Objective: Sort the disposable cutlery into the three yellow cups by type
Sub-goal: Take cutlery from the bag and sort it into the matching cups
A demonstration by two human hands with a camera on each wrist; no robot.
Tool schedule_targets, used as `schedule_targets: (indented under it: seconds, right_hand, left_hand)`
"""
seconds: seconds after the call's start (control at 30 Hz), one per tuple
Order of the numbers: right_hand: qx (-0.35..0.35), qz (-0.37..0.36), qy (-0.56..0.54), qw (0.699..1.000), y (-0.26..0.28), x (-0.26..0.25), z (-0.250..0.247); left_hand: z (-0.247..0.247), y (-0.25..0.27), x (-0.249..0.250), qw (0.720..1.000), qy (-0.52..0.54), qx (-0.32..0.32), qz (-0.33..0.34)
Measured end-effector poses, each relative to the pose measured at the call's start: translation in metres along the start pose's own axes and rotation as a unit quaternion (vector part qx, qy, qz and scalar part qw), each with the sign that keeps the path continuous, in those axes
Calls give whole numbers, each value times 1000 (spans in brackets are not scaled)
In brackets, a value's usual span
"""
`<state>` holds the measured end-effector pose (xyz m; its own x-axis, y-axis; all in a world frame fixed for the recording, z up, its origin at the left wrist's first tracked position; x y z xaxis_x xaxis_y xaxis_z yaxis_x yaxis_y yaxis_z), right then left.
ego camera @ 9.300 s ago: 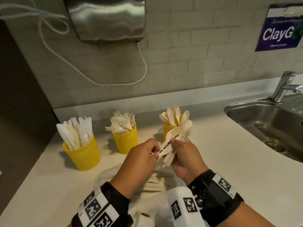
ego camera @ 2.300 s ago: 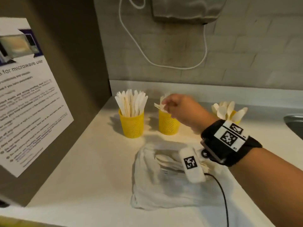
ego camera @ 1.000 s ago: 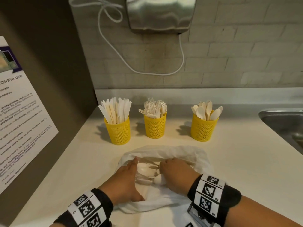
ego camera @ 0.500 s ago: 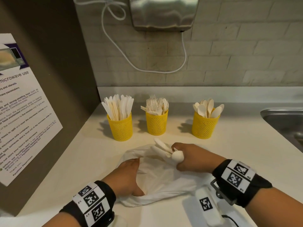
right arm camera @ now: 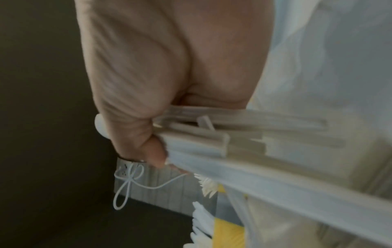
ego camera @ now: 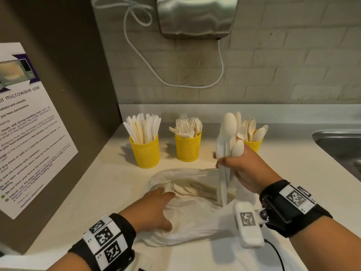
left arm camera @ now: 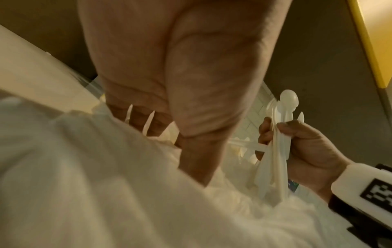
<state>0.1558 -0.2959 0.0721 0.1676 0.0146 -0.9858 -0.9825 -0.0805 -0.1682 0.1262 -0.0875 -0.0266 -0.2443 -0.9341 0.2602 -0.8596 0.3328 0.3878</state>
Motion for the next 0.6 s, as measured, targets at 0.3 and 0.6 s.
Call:
schedule_targets:
  seconds: [0.3, 0.6]
  right_hand:
    - [47, -1, -168, 985, -9, 1, 8]
    - [63, 23, -187, 980, -1, 22, -4]
  left_hand:
    - [-66, 4, 42, 966, 151, 203, 57]
    - [-67, -25, 34, 981, 65, 179, 41]
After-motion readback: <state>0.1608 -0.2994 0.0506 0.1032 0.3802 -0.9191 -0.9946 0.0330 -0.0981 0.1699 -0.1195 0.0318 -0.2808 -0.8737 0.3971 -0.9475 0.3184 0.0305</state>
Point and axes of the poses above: each hand's wrist, its own y-axis away from the middle knuckle, its own z-axis out of the palm, x = y × z, the point moved 9 cm from there along -y, towards the middle knuckle, and after that the axes turned 3 degrees about -z, right-handed, at the moved point
